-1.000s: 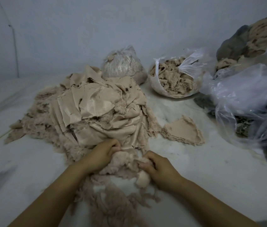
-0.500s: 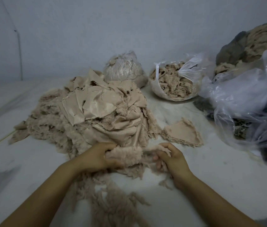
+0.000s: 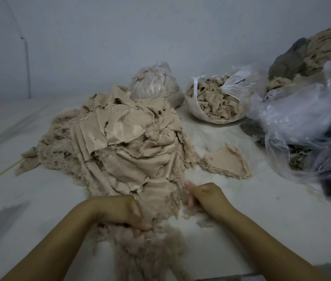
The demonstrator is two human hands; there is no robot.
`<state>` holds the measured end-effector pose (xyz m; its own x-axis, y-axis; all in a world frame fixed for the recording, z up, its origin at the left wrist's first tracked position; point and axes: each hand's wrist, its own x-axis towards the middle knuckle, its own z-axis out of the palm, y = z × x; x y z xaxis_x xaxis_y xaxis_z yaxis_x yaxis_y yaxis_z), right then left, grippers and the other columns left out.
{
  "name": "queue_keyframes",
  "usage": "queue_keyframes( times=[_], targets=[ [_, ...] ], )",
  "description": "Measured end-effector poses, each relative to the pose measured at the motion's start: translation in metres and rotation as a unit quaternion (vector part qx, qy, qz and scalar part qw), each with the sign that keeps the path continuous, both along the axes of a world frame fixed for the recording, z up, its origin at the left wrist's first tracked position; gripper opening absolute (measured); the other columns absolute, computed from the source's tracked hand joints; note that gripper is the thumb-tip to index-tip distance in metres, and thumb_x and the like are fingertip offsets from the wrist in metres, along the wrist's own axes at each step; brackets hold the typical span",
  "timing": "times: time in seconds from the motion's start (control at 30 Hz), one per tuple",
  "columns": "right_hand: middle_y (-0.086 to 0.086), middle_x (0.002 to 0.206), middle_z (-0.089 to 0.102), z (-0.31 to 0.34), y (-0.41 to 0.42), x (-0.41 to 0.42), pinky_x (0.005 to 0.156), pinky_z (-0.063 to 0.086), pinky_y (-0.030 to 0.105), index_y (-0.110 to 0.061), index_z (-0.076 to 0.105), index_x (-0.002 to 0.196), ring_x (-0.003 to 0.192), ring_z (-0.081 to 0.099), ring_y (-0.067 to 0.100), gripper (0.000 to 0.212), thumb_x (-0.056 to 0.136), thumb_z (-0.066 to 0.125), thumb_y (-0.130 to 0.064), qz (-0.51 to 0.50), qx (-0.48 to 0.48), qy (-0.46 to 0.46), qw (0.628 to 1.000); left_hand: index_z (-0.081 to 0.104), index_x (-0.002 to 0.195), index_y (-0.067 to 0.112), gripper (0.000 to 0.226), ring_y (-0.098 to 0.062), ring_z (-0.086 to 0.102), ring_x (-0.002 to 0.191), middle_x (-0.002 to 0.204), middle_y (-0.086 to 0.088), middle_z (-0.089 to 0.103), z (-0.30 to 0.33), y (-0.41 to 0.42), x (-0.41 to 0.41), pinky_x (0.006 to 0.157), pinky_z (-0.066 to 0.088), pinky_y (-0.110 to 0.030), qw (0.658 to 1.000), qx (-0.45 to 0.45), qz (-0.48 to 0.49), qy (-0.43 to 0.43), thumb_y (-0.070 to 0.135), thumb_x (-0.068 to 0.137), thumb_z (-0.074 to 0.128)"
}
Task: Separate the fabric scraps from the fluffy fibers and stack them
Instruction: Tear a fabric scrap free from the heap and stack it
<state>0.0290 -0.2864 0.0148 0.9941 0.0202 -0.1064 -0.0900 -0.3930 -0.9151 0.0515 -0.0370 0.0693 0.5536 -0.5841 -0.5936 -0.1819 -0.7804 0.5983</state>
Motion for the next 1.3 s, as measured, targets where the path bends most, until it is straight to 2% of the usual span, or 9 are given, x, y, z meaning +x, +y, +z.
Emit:
queue_keyframes(
  times=[0.1,0.23,0.5,0.67,0.73,0.87,1.0,1.2,1.3],
  targets=[
    [-0.009,0.076,0.065,-0.006,0.021,0.009,0.063,0.045,0.028,-0.02,0.064,0.076,0.072,0.06,0.009,0.04,0.082,0.061,-0.06,0.002,-0.179,-0.024,0.984,0.076,0.079,0.016,0.022,0.006,0.052,0.056,0.057,0.02,0.062,0.003,-0.002,-0.001,0.063,0.039,-0.009,0.998,0.061,-0.013,0.008,0.038,0.079,0.075],
    [-0.004,0.087,0.049,-0.016,0.038,0.014,0.064,0.035,0.028,-0.022,0.044,0.077,0.089,0.058,0.021,0.027,0.091,0.054,-0.042,0.008,-0.302,-0.053,0.952,0.075,0.086,0.02,0.017,0.007,0.06,0.072,0.071,0.019,0.069,0.011,0.005,-0.005,0.082,0.049,-0.016,0.99,0.125,-0.044,0.045,0.035,0.076,0.077],
    [0.0,0.099,0.052,-0.013,0.018,0.016,0.066,0.038,0.03,-0.018,0.05,0.099,0.089,0.052,0.02,0.009,0.092,0.047,-0.016,-0.098,-0.252,-0.086,0.959,0.071,0.064,0.015,0.038,0.0,0.054,0.047,0.053,0.009,0.064,0.011,0.008,-0.001,0.053,0.042,-0.013,0.996,0.055,0.065,-0.006,0.046,0.085,0.066],
    [0.007,0.1,0.06,-0.006,0.036,0.0,0.074,0.039,0.027,-0.008,0.066,0.097,0.097,0.052,0.023,0.03,0.084,0.038,-0.012,-0.027,-0.222,-0.266,0.938,0.073,0.094,0.023,0.017,0.0,0.064,0.088,0.093,0.01,0.072,-0.024,-0.025,0.018,0.081,0.049,-0.018,0.95,-0.139,0.111,-0.256,0.017,0.093,0.058],
    [0.01,0.104,0.061,-0.011,0.042,0.001,0.079,0.043,0.026,-0.007,0.068,0.103,0.098,0.055,0.023,0.035,0.085,0.038,-0.01,0.026,-0.224,-0.259,0.939,0.071,0.108,0.022,0.028,0.003,0.059,0.103,0.112,0.012,0.068,-0.036,-0.036,0.029,0.094,0.044,-0.015,0.935,-0.159,0.07,-0.309,0.007,0.093,0.052],
    [0.007,0.103,0.064,-0.018,0.017,0.014,0.074,0.033,0.011,-0.009,0.072,0.094,0.093,0.058,0.019,0.031,0.085,0.046,0.005,-0.125,-0.158,-0.144,0.969,0.046,0.139,0.019,0.04,-0.013,0.042,0.129,0.141,0.0,0.049,-0.07,-0.031,0.051,0.1,0.024,-0.011,0.922,-0.071,0.058,-0.376,0.018,0.099,0.046],
    [0.006,0.107,0.06,-0.019,-0.001,0.02,0.081,0.037,0.02,-0.01,0.071,0.099,0.106,0.053,0.021,0.034,0.085,0.045,0.006,-0.161,-0.225,-0.158,0.948,0.031,0.146,0.023,0.047,-0.008,0.031,0.136,0.145,0.013,0.036,-0.087,-0.018,0.057,0.107,0.019,-0.012,0.933,-0.124,0.114,-0.318,0.024,0.101,0.042],
    [0.005,0.115,0.062,-0.016,0.062,0.015,0.095,0.037,0.023,-0.017,0.065,0.118,0.109,0.053,0.018,0.029,0.091,0.058,-0.023,0.172,-0.204,-0.234,0.935,0.052,0.129,0.009,0.031,0.0,0.052,0.119,0.129,0.003,0.056,-0.071,-0.025,0.056,0.104,0.036,-0.014,0.923,-0.29,0.179,-0.177,0.009,0.1,0.039],
    [0.005,0.12,0.057,-0.022,0.071,0.025,0.099,0.031,0.026,-0.017,0.064,0.119,0.116,0.047,0.019,0.033,0.091,0.059,-0.036,0.18,-0.283,-0.176,0.925,0.058,0.118,0.007,0.028,0.007,0.059,0.104,0.119,0.002,0.063,-0.068,-0.02,0.057,0.096,0.042,-0.011,0.908,-0.319,0.231,-0.144,0.011,0.101,0.036]
  ],
)
